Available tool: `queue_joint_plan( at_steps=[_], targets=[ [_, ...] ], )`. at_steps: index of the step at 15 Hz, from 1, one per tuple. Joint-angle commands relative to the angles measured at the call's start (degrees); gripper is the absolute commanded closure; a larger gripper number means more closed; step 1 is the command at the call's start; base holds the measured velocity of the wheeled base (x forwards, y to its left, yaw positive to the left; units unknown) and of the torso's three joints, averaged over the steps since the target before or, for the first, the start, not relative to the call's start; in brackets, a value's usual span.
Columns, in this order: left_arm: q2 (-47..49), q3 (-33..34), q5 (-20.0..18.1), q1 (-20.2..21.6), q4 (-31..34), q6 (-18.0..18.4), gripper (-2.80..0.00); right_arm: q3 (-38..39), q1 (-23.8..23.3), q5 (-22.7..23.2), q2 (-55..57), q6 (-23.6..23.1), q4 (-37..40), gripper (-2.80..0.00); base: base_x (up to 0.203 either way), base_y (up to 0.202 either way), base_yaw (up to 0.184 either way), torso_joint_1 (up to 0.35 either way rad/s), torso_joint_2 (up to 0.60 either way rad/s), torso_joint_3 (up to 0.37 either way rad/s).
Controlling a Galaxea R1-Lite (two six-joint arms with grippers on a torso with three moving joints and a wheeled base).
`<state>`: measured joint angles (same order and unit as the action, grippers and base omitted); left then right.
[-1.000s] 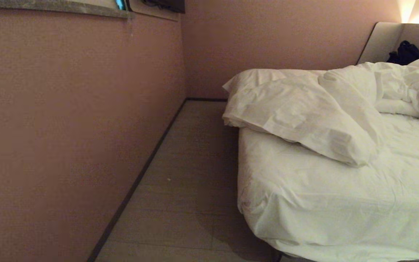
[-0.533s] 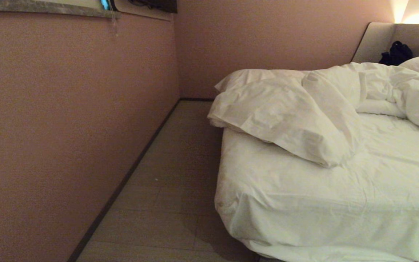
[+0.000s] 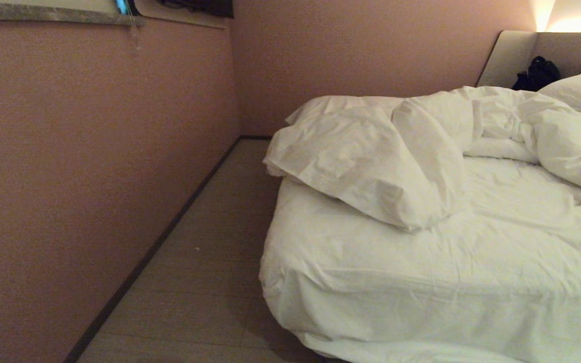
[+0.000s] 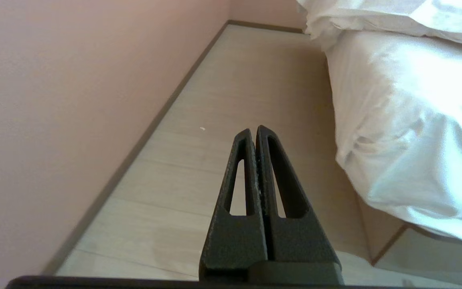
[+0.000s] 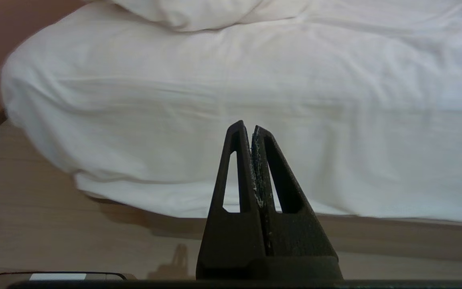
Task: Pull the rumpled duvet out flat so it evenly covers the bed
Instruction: Hold the folded corner of the quilt
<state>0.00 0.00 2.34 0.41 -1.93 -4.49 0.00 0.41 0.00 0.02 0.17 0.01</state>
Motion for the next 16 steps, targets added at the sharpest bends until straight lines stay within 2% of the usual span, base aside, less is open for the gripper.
queue_joint_plan(
  at_steps=[1, 16],
  targets=[
    [0.00, 0.00, 0.03, 0.02, -0.10, -0.02, 0.00, 0.00, 0.02, 0.00, -0.02, 0.00, -0.01, 0.00, 0.000, -0.191, -0.002, 0.004, 0.00, 0.002],
    [0.00, 0.00, 0.03, 0.02, -0.01, -0.08, 0.00, 0.00, 0.02, 0.00, -0.02, 0.00, -0.01, 0.00, 0.000, -0.193, -0.001, 0.003, 0.00, 0.003]
  ],
)
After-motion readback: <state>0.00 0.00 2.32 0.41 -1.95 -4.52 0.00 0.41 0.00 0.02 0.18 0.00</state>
